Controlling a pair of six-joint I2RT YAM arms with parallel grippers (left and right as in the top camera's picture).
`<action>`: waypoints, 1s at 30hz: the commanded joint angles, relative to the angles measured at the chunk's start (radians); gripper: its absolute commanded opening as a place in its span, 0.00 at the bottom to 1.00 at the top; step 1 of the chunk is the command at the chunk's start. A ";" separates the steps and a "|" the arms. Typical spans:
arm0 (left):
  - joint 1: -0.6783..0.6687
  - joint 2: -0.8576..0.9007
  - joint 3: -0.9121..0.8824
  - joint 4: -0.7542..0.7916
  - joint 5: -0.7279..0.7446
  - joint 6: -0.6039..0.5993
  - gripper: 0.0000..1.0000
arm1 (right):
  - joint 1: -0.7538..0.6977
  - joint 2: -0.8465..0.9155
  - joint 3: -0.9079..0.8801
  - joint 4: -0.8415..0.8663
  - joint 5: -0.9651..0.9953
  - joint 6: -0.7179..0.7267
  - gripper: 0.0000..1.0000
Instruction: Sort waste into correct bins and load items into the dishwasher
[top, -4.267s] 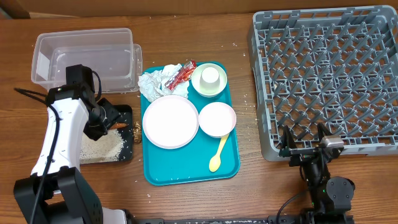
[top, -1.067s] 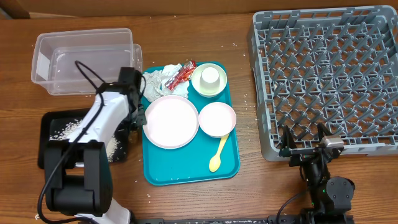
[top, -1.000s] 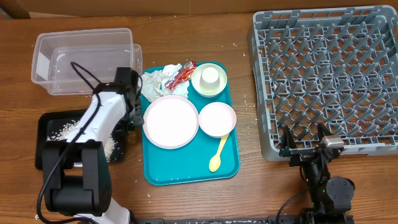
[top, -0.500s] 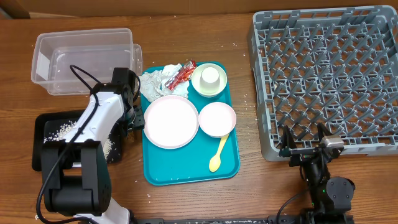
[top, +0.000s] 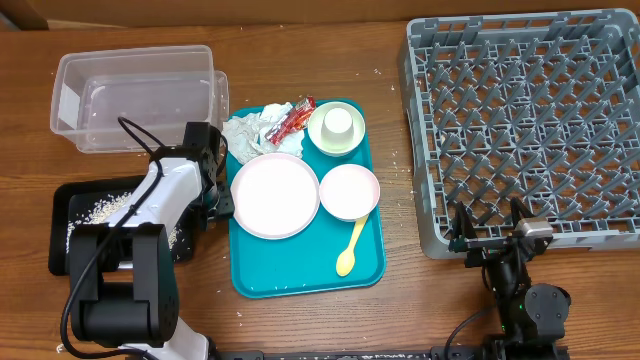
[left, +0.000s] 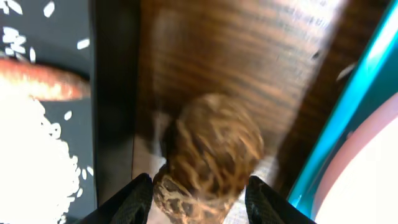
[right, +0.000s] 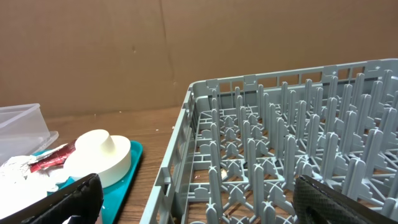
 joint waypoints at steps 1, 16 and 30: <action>-0.005 0.011 -0.005 0.024 -0.013 -0.004 0.51 | 0.004 -0.008 -0.010 0.005 0.010 -0.003 1.00; -0.005 0.076 -0.003 0.044 -0.008 -0.005 0.37 | 0.004 -0.008 -0.010 0.005 0.010 -0.003 1.00; -0.005 0.054 0.200 -0.162 0.024 -0.080 0.23 | 0.004 -0.008 -0.010 0.005 0.010 -0.003 1.00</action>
